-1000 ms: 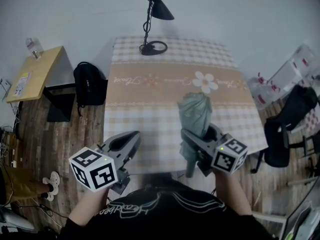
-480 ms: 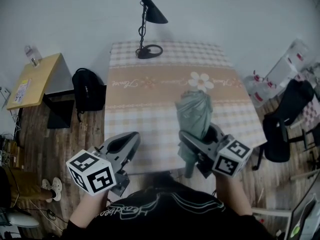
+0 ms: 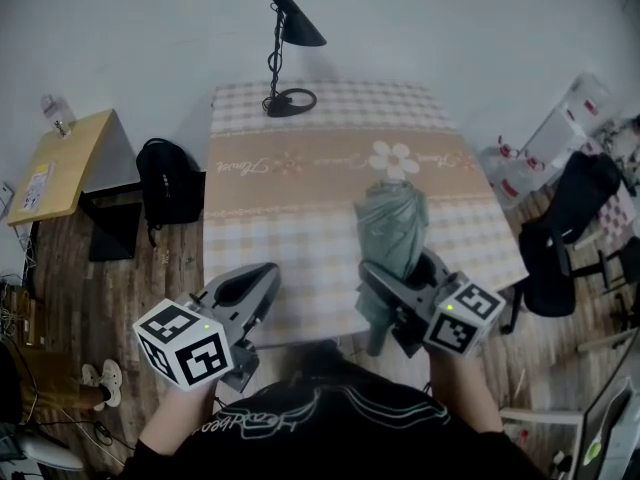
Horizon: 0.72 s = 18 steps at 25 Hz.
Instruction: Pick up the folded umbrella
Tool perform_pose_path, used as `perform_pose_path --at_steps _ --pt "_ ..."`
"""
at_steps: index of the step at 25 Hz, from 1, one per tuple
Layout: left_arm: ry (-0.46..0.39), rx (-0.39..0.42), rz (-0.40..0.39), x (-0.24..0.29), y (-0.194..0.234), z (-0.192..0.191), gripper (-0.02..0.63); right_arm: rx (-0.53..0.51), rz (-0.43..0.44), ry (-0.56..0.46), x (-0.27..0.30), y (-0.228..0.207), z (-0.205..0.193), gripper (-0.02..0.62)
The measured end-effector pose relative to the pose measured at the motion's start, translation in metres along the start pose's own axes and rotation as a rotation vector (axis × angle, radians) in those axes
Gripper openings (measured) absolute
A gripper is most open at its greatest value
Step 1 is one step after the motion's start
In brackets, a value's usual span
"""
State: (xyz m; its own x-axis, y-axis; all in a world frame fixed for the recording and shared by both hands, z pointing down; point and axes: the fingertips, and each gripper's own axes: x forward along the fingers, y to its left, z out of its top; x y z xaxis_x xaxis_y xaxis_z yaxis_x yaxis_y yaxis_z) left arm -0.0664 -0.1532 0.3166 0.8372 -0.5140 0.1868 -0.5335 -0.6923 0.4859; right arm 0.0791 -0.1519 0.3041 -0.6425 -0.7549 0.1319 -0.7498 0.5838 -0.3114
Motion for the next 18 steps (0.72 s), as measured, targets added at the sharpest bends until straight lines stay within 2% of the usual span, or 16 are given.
perform_pose_path --at_steps 18 --pt "0.020 0.005 -0.026 0.003 -0.011 -0.009 -0.003 -0.008 -0.043 -0.012 -0.016 0.000 -0.008 0.299"
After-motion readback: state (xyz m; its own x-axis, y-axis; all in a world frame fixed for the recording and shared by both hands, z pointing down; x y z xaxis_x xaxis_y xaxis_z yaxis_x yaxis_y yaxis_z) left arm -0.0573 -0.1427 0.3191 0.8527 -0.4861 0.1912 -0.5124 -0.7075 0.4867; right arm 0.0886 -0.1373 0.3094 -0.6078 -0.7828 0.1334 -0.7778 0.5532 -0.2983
